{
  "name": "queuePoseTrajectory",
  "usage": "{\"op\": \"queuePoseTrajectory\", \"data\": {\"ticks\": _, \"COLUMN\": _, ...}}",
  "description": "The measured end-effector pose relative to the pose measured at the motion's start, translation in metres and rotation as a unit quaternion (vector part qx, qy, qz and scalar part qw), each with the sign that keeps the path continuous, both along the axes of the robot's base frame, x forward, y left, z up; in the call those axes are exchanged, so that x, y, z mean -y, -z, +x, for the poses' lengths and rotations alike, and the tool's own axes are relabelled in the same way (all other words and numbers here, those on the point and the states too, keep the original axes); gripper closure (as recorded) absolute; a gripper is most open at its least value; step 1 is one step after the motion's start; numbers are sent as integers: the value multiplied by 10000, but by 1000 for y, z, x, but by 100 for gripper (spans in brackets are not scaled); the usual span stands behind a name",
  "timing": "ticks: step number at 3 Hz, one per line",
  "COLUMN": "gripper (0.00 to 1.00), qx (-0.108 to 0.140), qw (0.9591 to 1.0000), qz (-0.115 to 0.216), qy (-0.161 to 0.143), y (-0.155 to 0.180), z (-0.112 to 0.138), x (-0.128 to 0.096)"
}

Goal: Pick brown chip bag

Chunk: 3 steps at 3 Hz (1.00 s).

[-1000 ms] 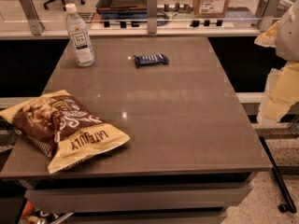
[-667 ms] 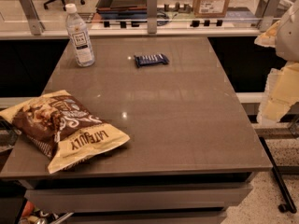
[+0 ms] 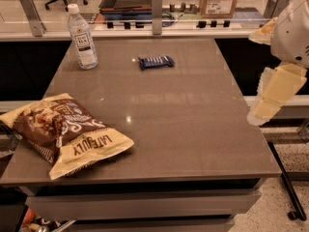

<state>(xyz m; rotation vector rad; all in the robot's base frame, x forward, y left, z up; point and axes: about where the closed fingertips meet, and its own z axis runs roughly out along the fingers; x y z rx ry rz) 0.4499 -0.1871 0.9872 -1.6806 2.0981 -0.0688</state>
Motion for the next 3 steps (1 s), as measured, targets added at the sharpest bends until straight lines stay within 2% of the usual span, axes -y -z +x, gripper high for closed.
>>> {"op": "queuePoseTrajectory", "data": {"ticks": 1, "gripper": 0, "qx": 169, "qw": 9983, "qz": 522, "qy": -196, "y": 11, "z": 8, "x": -40}}
{"op": "queuePoseTrajectory", "data": {"ticks": 2, "gripper": 0, "qx": 280, "qw": 9924, "qz": 1143, "qy": -359, "y": 29, "z": 17, "x": -84}}
{"op": "queuePoseTrajectory", "data": {"ticks": 3, "gripper": 0, "qx": 408, "qw": 9860, "qz": 1552, "qy": -454, "y": 45, "z": 24, "x": -127}}
